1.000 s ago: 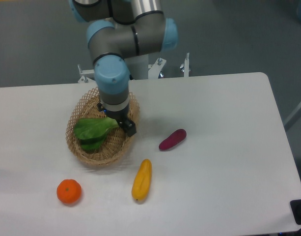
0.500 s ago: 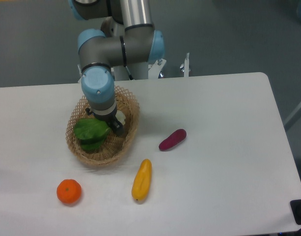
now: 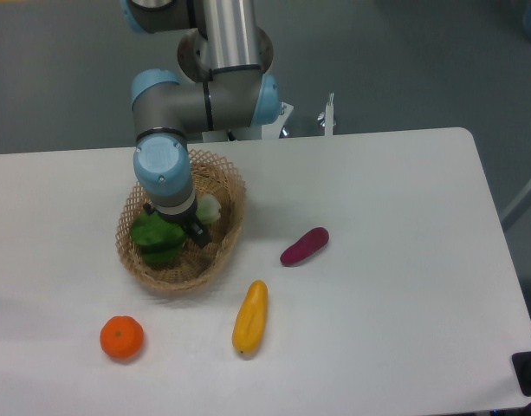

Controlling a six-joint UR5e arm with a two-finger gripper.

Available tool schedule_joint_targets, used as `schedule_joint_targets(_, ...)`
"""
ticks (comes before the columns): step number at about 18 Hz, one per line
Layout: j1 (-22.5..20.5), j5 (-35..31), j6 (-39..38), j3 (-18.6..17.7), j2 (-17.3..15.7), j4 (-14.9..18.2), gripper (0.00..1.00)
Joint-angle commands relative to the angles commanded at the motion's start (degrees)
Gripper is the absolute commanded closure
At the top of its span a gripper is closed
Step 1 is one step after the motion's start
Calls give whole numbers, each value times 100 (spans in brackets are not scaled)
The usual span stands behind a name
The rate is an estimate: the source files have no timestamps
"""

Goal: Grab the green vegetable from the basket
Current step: 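Close the gripper on the green bok choy inside the basket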

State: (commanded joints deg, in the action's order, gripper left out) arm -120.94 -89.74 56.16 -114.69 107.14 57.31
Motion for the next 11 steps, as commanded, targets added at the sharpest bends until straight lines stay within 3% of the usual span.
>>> schedule_joint_targets(4,0,0,26,-27,35,-9,1)
schedule_joint_targets(5,0,0,26,-18,18,-9,16)
schedule_joint_targets(11,-18,26,-9,8,-79,-9,75)
